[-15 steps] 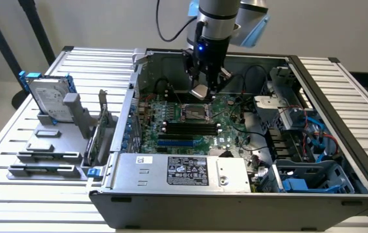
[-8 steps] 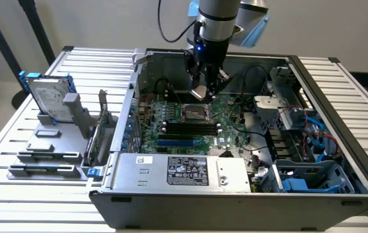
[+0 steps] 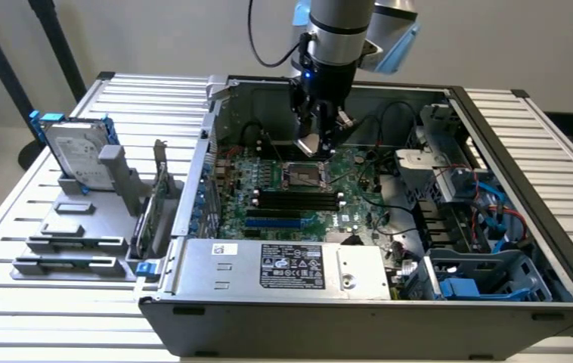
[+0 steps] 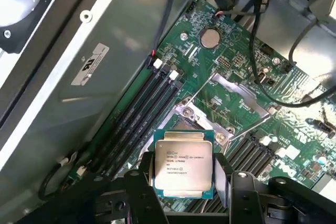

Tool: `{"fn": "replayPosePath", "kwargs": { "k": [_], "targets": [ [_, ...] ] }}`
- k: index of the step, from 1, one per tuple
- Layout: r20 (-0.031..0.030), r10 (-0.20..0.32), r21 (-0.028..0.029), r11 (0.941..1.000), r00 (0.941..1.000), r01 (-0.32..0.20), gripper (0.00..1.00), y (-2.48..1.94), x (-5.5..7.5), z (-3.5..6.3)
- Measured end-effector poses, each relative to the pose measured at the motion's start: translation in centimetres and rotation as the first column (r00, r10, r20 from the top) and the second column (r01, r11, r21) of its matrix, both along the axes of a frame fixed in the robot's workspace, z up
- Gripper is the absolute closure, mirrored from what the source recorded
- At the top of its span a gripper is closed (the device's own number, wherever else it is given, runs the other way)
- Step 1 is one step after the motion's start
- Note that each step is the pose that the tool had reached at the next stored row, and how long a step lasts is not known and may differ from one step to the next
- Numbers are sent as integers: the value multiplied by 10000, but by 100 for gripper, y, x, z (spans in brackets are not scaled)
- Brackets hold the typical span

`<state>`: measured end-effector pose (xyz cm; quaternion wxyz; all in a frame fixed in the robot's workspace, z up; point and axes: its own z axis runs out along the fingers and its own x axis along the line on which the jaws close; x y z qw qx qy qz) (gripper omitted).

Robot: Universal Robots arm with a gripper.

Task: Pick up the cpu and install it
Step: 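Place the cpu into insertion slot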

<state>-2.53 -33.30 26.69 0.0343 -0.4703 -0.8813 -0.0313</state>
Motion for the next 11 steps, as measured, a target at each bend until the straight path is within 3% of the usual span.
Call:
{"fn": "replayPosePath", "kwargs": {
  "k": [5,11],
  "targets": [
    [-31,-737,0,9973,9973,737,45,0,0,-10],
    [-46,-1691,-2,9856,9856,1691,45,0,0,-24]
  ]
}}
